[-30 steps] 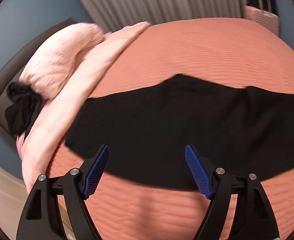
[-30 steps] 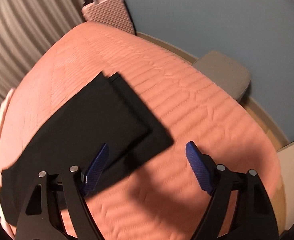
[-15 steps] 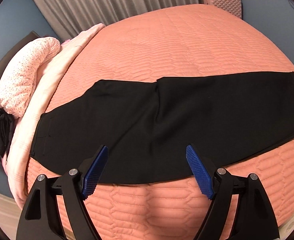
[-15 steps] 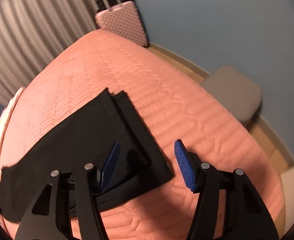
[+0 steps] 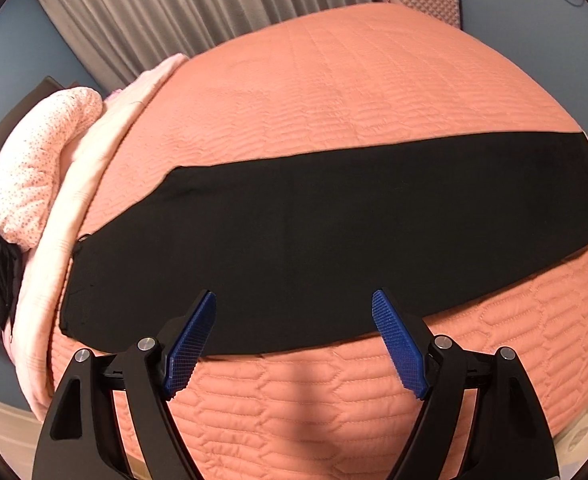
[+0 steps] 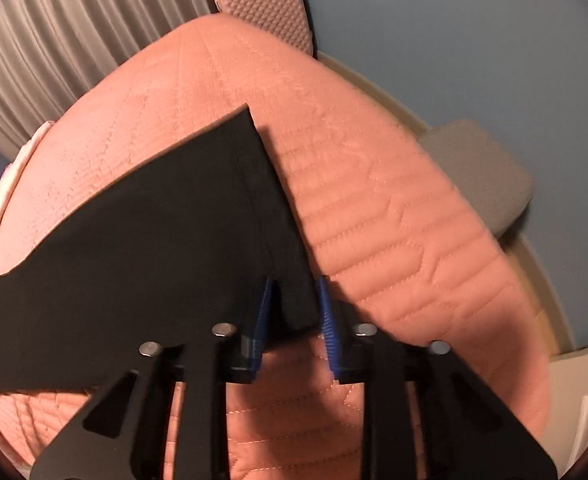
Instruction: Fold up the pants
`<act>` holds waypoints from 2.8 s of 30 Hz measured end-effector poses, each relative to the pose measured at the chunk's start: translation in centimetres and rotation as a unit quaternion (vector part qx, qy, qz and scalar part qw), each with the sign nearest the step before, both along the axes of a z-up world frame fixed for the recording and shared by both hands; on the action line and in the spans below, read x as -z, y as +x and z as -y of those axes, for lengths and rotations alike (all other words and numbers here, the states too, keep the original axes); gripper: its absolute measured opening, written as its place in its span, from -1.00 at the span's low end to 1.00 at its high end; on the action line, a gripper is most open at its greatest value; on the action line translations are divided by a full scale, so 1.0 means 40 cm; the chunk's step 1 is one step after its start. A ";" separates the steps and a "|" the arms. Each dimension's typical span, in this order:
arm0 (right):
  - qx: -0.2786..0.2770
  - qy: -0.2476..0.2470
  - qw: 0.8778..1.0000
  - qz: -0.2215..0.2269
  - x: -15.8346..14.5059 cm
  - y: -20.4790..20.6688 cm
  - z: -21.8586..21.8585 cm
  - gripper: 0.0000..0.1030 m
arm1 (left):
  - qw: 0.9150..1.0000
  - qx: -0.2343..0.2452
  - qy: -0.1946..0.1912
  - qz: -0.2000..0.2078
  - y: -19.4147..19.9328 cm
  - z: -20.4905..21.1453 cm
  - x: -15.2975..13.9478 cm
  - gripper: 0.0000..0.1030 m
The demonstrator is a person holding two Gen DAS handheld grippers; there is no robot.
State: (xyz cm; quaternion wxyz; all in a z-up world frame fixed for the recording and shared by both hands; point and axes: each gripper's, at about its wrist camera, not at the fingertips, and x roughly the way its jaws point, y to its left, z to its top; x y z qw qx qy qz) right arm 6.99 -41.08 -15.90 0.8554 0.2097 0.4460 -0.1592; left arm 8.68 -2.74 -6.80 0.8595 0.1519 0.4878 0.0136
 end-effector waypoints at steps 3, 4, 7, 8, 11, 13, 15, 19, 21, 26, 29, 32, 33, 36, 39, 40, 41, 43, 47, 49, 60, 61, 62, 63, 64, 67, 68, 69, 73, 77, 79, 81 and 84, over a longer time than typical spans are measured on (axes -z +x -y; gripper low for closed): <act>0.029 -0.005 0.999 0.033 -0.039 -0.068 0.016 0.12 | 1.000 -0.001 0.010 0.016 -0.014 -0.012 -0.011 0.53; 0.039 0.001 0.999 0.020 -0.031 -0.089 0.020 0.18 | 1.000 -0.002 0.012 0.018 -0.017 -0.017 -0.007 0.62; 0.028 0.043 0.997 0.051 -0.046 -0.138 -0.012 0.18 | 1.000 -0.017 0.023 0.008 -0.018 -0.046 0.017 0.64; 0.014 0.037 0.998 0.057 -0.046 -0.142 -0.031 0.17 | 0.999 -0.025 0.025 0.005 -0.018 -0.058 0.027 0.64; -0.027 -0.027 0.999 -0.008 -0.016 -0.110 -0.104 0.15 | 0.998 -0.051 0.026 -0.002 -0.012 -0.102 0.061 0.64; -0.051 -0.003 0.997 0.052 -0.056 -0.113 -0.135 0.13 | 0.997 -0.068 0.044 -0.007 -0.006 -0.138 0.094 0.64; -0.078 -0.014 0.996 0.029 -0.034 -0.067 -0.155 0.12 | 0.993 -0.095 0.058 -0.030 0.004 -0.196 0.139 0.64; -0.086 -0.022 0.996 0.008 -0.032 -0.024 -0.177 0.12 | 0.986 -0.150 0.025 -0.066 0.027 -0.326 0.213 0.68; -0.078 -0.044 0.995 -0.036 -0.014 -0.016 -0.184 0.12 | 0.985 -0.160 -0.001 -0.066 0.033 -0.378 0.223 0.81; -0.039 0.110 0.993 0.031 -0.008 -0.119 -0.160 0.35 | 0.986 -0.164 0.017 -0.027 0.018 -0.392 0.148 0.78; -0.013 0.170 0.983 0.061 0.055 -0.126 -0.115 0.36 | 0.990 -0.144 0.004 -0.012 -0.005 -0.360 0.107 0.78; 0.021 0.230 0.966 0.115 0.088 -0.112 -0.061 0.43 | 0.994 -0.110 0.013 -0.001 -0.031 -0.290 0.071 0.78; 0.027 0.245 0.960 0.133 0.093 -0.116 -0.049 0.43 | 0.995 -0.103 0.013 0.003 -0.041 -0.262 0.066 0.78; 0.037 0.261 0.950 0.169 0.107 -0.103 -0.020 0.41 | 0.997 -0.083 0.002 0.005 -0.064 -0.207 0.046 0.78; 0.035 0.265 0.944 0.194 0.108 -0.072 0.014 0.41 | 0.997 -0.069 -0.014 -0.010 -0.067 -0.161 0.045 0.78; 0.037 0.273 0.939 0.207 0.108 -0.064 0.024 0.40 | 0.998 -0.064 -0.016 -0.014 -0.064 -0.146 0.044 0.78; 0.041 0.279 0.934 0.219 0.110 -0.057 0.038 0.39 | 0.998 -0.061 -0.014 -0.014 -0.062 -0.134 0.042 0.78; 0.046 0.276 0.935 0.219 0.103 -0.022 0.042 0.12 | 0.998 -0.053 -0.009 -0.011 -0.062 -0.106 0.037 0.78; 0.059 0.267 0.944 0.182 0.119 0.010 0.036 -0.82 | 0.999 -0.046 -0.006 -0.005 -0.067 -0.087 0.027 0.78; 0.040 0.217 0.960 0.174 0.057 0.010 0.004 -0.85 | 0.999 -0.047 -0.001 0.001 -0.070 -0.092 0.020 0.78; -0.385 -0.059 0.915 0.105 -0.183 0.244 -0.786 -0.86 | 0.992 -0.119 -0.046 0.009 -0.116 -0.309 0.014 0.78; -0.401 -0.060 0.909 0.092 -0.153 0.257 -0.829 -0.86 | 0.990 -0.134 -0.049 0.011 -0.125 -0.345 0.014 0.78; -0.426 -0.055 0.901 0.059 -0.096 0.272 -0.902 -0.86 | 0.988 -0.148 -0.051 0.010 -0.131 -0.377 0.016 0.78; -0.442 -0.048 0.895 0.022 -0.017 0.296 -0.966 -0.86 | 0.985 -0.162 -0.056 0.008 -0.138 -0.417 0.020 0.78; -0.450 -0.041 0.892 -0.007 0.045 0.314 -1.003 -0.86 | 0.984 -0.171 -0.058 0.007 -0.142 -0.442 0.022 0.78; -0.427 -0.057 0.902 0.016 0.036 0.298 -1.030 -0.85 | 0.979 -0.197 -0.053 0.009 -0.162 -0.531 0.027 0.78; -0.419 -0.044 0.907 0.012 0.026 0.302 -1.023 -0.85 | 0.977 -0.206 -0.051 0.014 -0.169 -0.559 0.028 0.78; -0.413 -0.033 0.910 0.010 0.014 0.307 -1.016 -0.85 | 0.976 -0.211 -0.051 0.016 -0.173 -0.578 0.030 0.78; -0.412 -0.056 0.909 0.042 -0.063 0.286 -1.034 -0.85 | 0.974 -0.218 -0.056 0.016 -0.164 -0.636 0.055 0.78; -0.480 -0.103 0.871 -0.021 0.017 0.290 -1.113 -0.21 | 0.973 -0.220 -0.070 0.025 -0.140 -0.654 0.057 0.78; -0.489 -0.147 0.860 0.014 -0.013 0.237 -1.127 0.00 | 0.969 -0.227 -0.090 0.031 -0.123 -0.679 0.060 0.78; -0.485 -0.125 0.865 0.040 -0.065 0.185 -1.105 0.38 | 0.962 -0.244 -0.116 0.037 -0.105 -0.726 0.071 0.78; -0.476 -0.125 0.868 0.068 -0.143 0.113 -1.050 0.74 | 0.935 -0.294 -0.191 0.049 -0.076 -0.855 0.107 0.78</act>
